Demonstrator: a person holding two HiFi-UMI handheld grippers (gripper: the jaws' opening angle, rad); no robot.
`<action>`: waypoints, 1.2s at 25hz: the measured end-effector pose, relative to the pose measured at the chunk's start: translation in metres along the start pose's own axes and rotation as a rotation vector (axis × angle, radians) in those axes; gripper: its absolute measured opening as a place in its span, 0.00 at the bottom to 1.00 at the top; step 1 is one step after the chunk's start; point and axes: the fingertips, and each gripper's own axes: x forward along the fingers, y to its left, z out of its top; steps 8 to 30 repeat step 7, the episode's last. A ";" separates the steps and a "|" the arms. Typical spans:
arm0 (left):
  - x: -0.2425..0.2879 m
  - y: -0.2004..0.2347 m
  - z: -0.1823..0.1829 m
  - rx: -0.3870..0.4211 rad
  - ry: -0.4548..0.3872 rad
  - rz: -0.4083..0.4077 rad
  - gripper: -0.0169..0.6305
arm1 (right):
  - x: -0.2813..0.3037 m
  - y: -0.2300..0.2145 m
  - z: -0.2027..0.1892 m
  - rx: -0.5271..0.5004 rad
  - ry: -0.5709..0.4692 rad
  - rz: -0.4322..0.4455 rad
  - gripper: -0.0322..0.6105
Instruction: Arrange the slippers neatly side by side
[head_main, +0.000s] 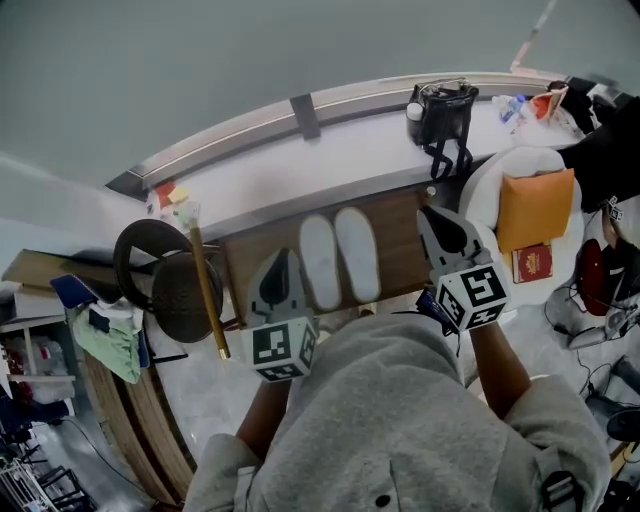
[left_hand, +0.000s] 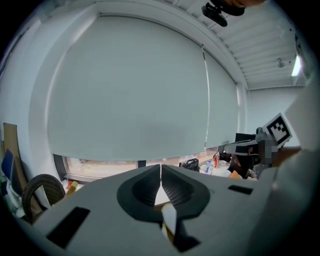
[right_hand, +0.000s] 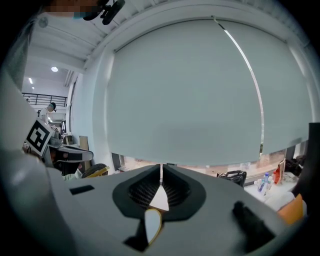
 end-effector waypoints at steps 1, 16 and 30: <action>0.000 0.000 0.000 -0.003 0.000 -0.002 0.06 | 0.001 0.001 -0.001 -0.001 0.004 0.003 0.10; 0.002 0.001 -0.001 -0.017 -0.004 -0.002 0.06 | 0.000 0.005 -0.005 -0.013 0.017 0.009 0.10; 0.002 0.001 -0.001 -0.017 -0.004 -0.002 0.06 | 0.000 0.005 -0.005 -0.013 0.017 0.009 0.10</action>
